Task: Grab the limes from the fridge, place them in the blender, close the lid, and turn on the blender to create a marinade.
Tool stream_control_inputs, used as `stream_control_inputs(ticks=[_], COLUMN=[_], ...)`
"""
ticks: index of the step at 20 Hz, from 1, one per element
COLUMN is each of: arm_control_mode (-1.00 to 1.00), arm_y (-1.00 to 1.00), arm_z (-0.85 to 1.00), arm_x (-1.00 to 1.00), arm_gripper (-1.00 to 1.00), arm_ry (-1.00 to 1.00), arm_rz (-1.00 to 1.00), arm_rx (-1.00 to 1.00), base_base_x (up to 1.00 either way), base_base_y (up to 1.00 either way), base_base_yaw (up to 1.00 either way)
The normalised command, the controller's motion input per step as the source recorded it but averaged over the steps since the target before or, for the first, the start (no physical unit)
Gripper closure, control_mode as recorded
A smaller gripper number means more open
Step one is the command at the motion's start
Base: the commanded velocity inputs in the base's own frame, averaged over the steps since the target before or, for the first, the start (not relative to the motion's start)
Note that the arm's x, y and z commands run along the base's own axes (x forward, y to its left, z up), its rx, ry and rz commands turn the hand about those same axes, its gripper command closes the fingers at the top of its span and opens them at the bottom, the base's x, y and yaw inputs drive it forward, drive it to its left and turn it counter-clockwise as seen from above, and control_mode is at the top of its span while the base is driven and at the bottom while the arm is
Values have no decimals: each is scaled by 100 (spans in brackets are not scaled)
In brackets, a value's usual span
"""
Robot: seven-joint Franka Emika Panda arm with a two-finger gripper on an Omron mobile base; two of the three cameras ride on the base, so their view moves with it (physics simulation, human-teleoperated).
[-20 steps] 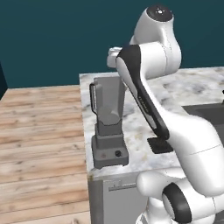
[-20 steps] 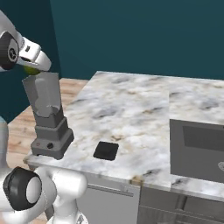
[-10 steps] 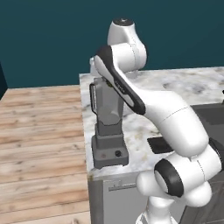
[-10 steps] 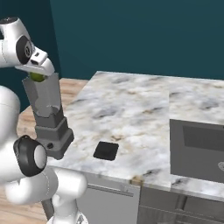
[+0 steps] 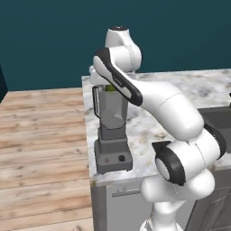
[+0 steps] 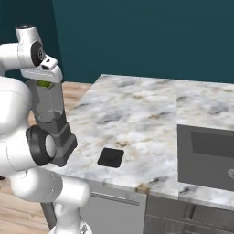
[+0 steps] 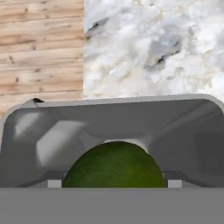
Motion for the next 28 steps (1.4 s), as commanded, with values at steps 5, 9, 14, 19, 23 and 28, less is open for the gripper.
stream_control_inputs(ticks=[5, 9, 14, 19, 23, 28], arm_control_mode=[-100, -100, -100, -100, -100, -100], arm_y=[0, 0, 0, -8, -46, -87], arm_z=[-29, 0, 1, 52, 92, 28], arm_x=[-1, 0, 0, -28, -57, -81], arm_gripper=[-100, -100, -100, -100, -100, -100], arm_ry=[0, 0, -2, -10, -23, -16], arm_rz=[5, 2, 1, 0, 0, 0], arm_rx=[0, 0, 0, 0, 2, 12], base_base_x=[0, 0, 0, 0, 0, 0], base_base_y=[0, 0, 0, 0, 0, 0], base_base_yaw=[0, 0, 0, 0, 0, 0])
